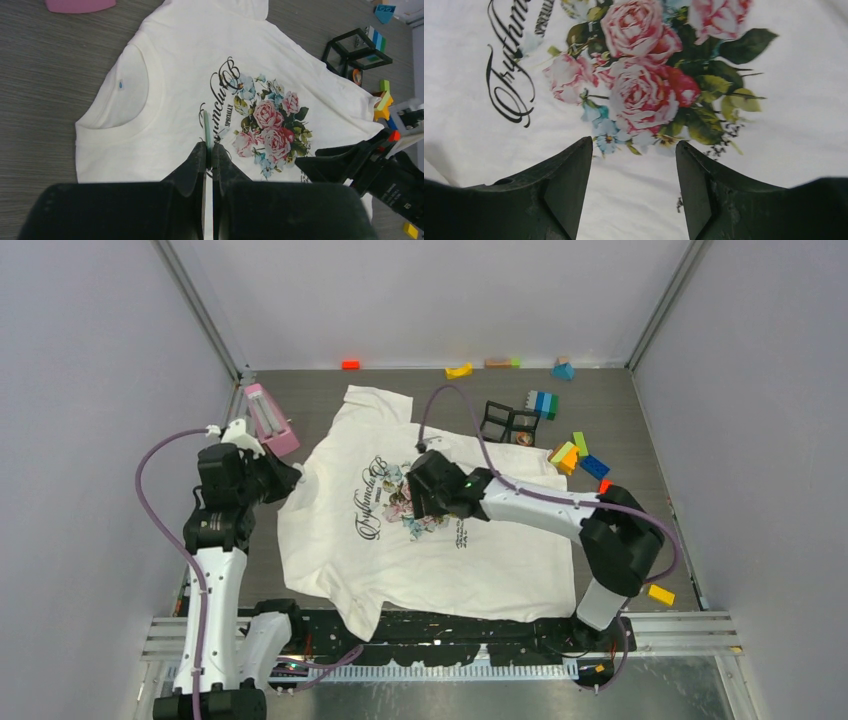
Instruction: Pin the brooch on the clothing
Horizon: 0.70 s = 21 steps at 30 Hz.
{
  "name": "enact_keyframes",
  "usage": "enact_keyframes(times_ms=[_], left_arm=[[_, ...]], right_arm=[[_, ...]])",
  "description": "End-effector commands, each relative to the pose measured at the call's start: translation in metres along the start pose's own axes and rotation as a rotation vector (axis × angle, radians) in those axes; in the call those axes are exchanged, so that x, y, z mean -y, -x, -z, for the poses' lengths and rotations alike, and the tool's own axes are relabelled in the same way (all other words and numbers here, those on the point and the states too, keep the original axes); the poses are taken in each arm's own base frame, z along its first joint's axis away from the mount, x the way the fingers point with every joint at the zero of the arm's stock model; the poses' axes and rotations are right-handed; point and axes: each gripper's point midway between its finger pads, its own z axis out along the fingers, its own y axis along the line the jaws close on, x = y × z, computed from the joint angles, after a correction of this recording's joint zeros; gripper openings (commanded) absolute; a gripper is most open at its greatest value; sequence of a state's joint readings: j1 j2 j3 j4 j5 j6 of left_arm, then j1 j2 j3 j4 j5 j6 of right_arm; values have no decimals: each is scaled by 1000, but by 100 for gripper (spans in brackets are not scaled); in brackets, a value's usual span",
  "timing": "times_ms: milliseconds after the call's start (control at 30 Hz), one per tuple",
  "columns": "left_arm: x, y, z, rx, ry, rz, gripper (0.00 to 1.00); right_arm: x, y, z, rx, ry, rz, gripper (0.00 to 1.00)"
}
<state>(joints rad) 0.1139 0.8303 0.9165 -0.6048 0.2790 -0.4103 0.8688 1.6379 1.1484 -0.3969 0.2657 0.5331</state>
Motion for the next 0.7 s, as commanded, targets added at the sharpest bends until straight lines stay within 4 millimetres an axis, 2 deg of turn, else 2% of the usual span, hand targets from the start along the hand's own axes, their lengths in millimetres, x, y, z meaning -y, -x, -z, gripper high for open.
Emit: enact_keyframes(times_ms=[0,67,200,367,500,667], left_arm=[[-11,-5,9,17,39,-65,0],[-12,-10,4,8,27,-65,0],[-15,-20,-2,-24,25,-54,0],[-8,-22,-4,-23,-14,-30,0],[-8,-24,-4,-31,-18,-28,0],[-7,-24,-4,-29,-24,-31,0]], right_arm=[[-54,13,-10,68,77,33,67],[-58,5,-22,57,45,67,68],[-44,-16,-44,4,-58,122,68],[-28,-28,-53,-18,-127,146,69],[-8,-39,-56,-31,-201,175,71],[16,-63,-62,-117,-205,134,73]])
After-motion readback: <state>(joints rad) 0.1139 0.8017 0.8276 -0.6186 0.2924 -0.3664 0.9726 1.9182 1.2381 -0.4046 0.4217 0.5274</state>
